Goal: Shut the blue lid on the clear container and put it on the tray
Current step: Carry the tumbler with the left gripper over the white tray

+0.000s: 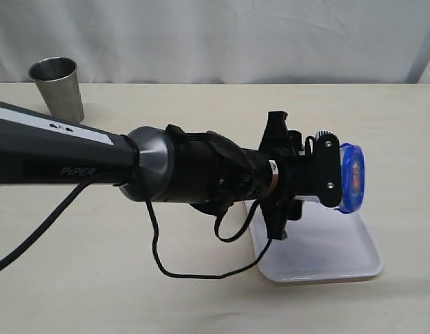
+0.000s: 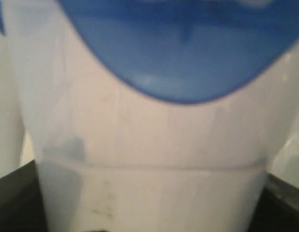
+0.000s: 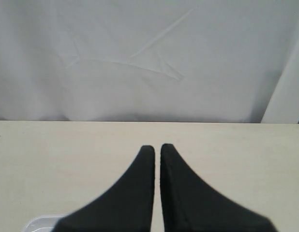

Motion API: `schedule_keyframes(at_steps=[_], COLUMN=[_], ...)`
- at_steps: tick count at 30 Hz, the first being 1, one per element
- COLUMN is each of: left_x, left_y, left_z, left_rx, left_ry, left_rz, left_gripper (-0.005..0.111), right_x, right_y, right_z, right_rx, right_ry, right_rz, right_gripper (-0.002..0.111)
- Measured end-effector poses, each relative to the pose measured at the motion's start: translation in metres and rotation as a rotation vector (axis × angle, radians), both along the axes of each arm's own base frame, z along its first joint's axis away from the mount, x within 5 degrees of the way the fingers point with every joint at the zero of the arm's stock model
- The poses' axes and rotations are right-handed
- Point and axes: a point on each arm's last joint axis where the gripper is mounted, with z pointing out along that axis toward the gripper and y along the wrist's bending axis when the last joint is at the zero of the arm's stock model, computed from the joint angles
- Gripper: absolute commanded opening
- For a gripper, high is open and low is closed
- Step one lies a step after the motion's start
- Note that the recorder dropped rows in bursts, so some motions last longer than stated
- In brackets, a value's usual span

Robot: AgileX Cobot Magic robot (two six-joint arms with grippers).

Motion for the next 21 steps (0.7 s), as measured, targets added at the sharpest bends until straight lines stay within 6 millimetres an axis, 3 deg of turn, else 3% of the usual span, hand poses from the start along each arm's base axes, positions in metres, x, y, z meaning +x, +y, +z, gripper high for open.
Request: schedule_keyframes(at_steps=[4, 8, 15, 21], left_x=[-0.002, 0.009, 0.032, 0.028], left_y=[-0.002, 0.006, 0.026, 0.021], left_z=[0.001, 0.002, 0.0, 0.01], left_rx=[-0.15, -0.211, 0.1, 0.378], left_ry=[0.192, 0.247, -0.09, -0.419], left_rz=[-0.049, -0.042, 0.016, -0.055], left_gripper=[0.0, 0.0, 0.0, 0.0], right_x=[0.0, 0.0, 0.0, 0.0], right_y=[0.0, 0.0, 0.0, 0.0], right_z=[0.0, 0.0, 0.0, 0.0], right_rx=[0.0, 0.0, 0.0, 0.0], right_ry=[0.001, 0.002, 0.003, 0.003], right_rz=[0.001, 0.001, 0.002, 0.002], right_gripper=[0.004, 0.004, 0.004, 0.004])
